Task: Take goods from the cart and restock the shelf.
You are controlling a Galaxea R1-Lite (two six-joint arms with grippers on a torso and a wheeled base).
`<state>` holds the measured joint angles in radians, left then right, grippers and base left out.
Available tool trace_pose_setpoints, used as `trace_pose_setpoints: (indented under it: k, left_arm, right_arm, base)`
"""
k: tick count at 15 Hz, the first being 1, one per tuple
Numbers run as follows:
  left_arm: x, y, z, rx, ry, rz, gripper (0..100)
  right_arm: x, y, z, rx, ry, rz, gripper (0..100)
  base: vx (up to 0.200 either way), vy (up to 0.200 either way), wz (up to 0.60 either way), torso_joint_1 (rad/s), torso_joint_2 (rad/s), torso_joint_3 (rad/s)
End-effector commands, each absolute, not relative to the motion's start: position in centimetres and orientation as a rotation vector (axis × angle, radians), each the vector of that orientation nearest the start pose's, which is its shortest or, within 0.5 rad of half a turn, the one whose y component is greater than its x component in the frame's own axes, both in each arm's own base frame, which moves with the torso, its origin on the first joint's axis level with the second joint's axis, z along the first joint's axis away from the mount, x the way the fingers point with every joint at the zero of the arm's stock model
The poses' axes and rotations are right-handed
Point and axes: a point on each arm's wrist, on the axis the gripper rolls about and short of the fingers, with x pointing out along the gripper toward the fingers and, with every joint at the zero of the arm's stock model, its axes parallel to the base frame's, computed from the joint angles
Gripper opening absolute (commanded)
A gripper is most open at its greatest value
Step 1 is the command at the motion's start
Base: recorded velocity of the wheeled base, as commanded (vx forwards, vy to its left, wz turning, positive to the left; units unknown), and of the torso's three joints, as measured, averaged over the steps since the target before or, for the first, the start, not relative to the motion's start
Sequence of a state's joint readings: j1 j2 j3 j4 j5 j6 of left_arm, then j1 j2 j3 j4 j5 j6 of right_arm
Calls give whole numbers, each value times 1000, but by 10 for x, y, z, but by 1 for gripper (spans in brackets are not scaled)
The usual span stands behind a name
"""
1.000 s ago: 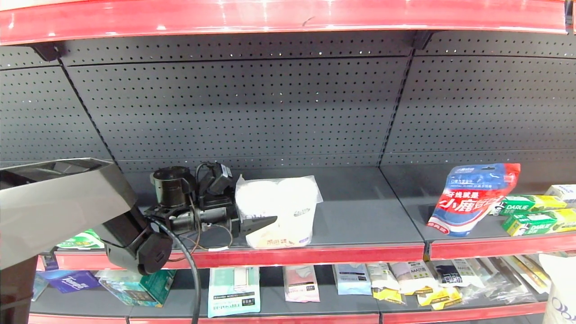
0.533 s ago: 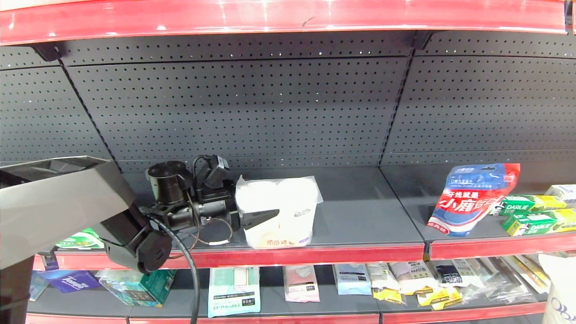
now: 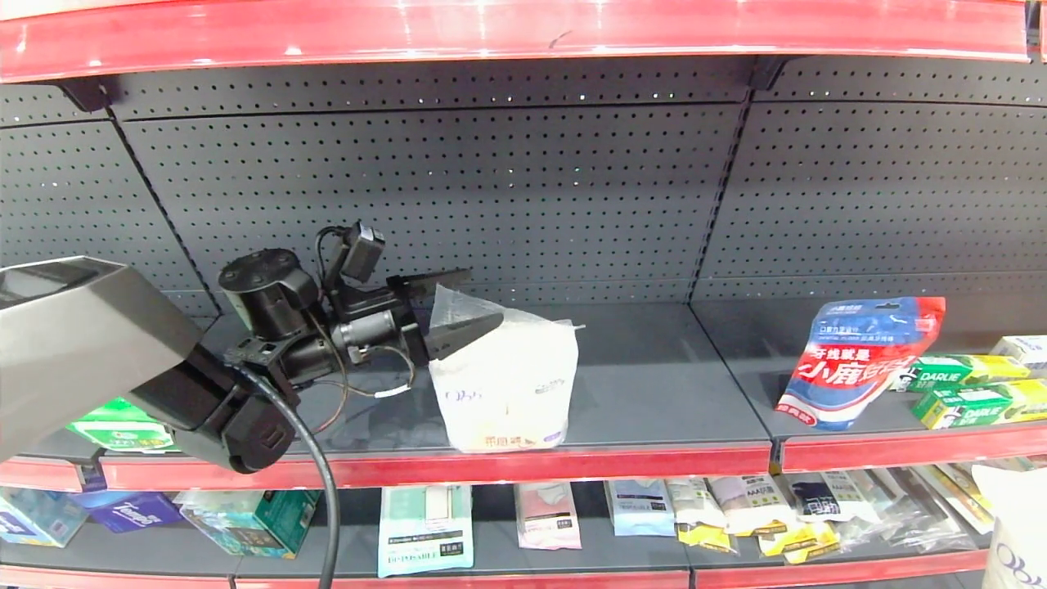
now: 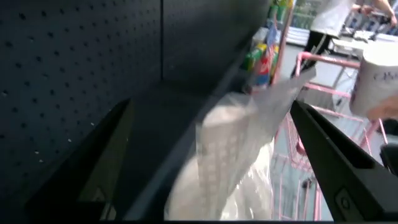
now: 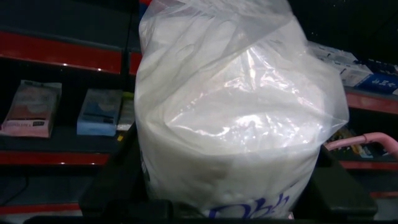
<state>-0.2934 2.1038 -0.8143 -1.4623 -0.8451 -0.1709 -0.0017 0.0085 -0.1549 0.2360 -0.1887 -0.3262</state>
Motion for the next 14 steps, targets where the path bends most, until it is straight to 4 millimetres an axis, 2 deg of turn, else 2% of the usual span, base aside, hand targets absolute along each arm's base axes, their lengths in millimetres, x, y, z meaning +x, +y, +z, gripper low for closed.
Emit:
trace_pose_setpoints:
  k: [1, 6, 10, 11, 14]
  left_arm:
    - [345, -121, 147, -97, -138, -1123, 100]
    - [346, -118, 158, -134, -174, -951, 100]
    - [341, -111, 171, -161, -156, -668, 100]
    - [340, -110, 172, -146, -157, -634, 100]
    - [343, -106, 169, -86, -131, -366, 100]
  right_arm:
    - [-36, -4, 94, -334, 125, -173, 0]
    - [-35, -4, 94, -332, 132, -169, 0]
    - [-35, -4, 94, -331, 131, -166, 0]
    - [-35, -4, 94, -329, 131, -166, 0]
    - [-36, -4, 93, -327, 126, -165, 0]
  base:
    - [0, 0, 0, 0, 0, 0]
    - [0, 0, 0, 0, 0, 0]
    - [0, 0, 0, 0, 0, 0]
    - [0, 0, 0, 0, 0, 0]
    - [0, 0, 0, 0, 0, 0]
